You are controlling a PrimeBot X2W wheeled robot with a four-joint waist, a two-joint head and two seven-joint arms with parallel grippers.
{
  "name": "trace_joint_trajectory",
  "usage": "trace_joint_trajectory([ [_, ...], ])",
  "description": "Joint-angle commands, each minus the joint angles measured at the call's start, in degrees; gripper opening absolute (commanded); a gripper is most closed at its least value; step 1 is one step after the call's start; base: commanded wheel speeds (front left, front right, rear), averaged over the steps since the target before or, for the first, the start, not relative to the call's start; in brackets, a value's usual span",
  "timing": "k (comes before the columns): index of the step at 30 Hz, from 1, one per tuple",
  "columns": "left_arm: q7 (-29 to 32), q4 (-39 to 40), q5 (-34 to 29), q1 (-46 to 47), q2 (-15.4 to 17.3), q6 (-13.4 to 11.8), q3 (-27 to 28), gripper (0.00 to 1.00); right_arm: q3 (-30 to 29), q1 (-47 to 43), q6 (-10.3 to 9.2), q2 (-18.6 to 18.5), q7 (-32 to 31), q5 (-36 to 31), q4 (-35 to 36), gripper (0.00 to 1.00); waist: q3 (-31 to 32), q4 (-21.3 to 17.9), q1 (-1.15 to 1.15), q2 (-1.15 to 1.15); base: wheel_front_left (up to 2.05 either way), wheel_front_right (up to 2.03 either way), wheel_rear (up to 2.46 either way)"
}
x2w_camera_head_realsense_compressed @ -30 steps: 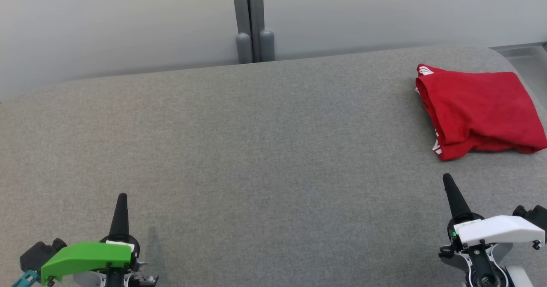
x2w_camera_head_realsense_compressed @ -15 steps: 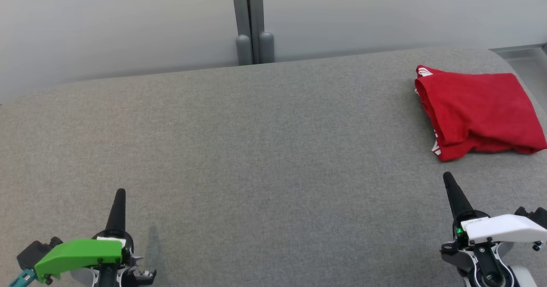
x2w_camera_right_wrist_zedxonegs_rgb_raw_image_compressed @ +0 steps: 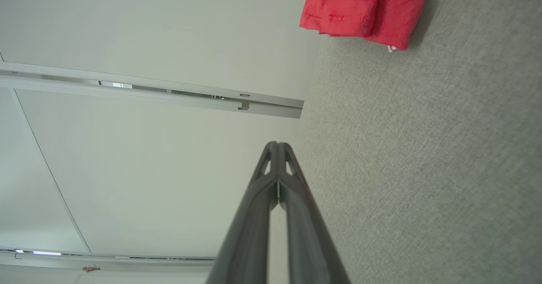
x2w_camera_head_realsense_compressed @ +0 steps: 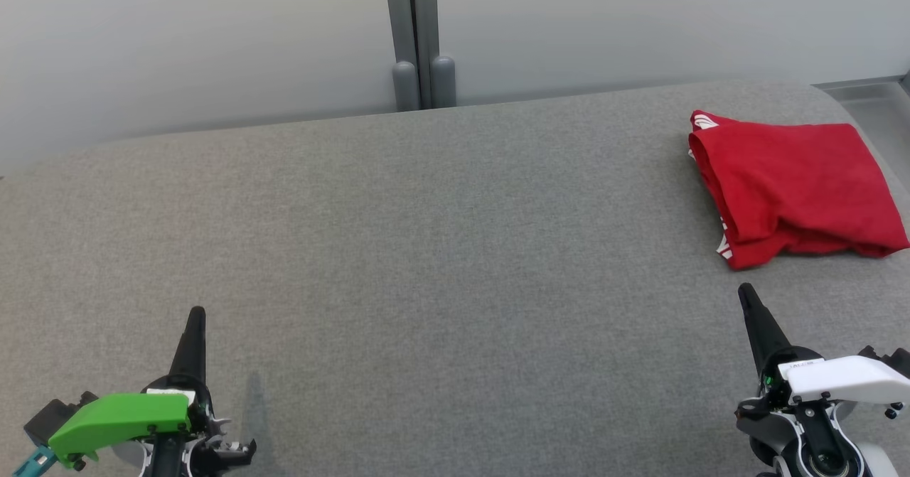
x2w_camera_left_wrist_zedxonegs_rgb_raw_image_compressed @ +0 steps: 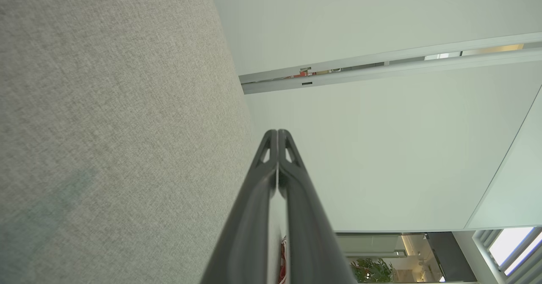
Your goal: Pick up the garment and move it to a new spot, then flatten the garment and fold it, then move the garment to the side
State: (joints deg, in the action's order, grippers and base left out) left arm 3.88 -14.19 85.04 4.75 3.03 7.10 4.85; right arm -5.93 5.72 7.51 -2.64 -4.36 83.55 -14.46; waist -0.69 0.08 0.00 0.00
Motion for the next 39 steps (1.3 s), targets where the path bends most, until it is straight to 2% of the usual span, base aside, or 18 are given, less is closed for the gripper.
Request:
trace_joint_trajectory([
  [1, 0.35, 0.31, 1.09, 1.1, 0.42, 0.35, 0.3, 0.0, -0.22, 0.72, -0.03, -0.32, -0.31, 1.39, 0.42, 0.0, 0.04, 0.0, 0.0, 0.0, 0.0, 0.0, 0.0],
  [19, 2.55, 0.21, 7.96, 1.94, 0.36, 0.57, 1.46, 0.0, -0.71, 0.7, -0.02, -0.39, -2.41, 9.12, 0.58, 0.0, 0.51, -0.08, 0.0, 0.0, 0.0, 0.0, 0.0],
  [39, 2.56, 0.19, 7.64, 1.73, 0.21, 0.56, 1.56, 0.0, -0.69, 0.69, -0.02, -0.38, -2.37, 8.95, 0.56, 0.0, 0.52, -0.08, 0.0, 0.0, 0.0, 0.0, 0.0],
])
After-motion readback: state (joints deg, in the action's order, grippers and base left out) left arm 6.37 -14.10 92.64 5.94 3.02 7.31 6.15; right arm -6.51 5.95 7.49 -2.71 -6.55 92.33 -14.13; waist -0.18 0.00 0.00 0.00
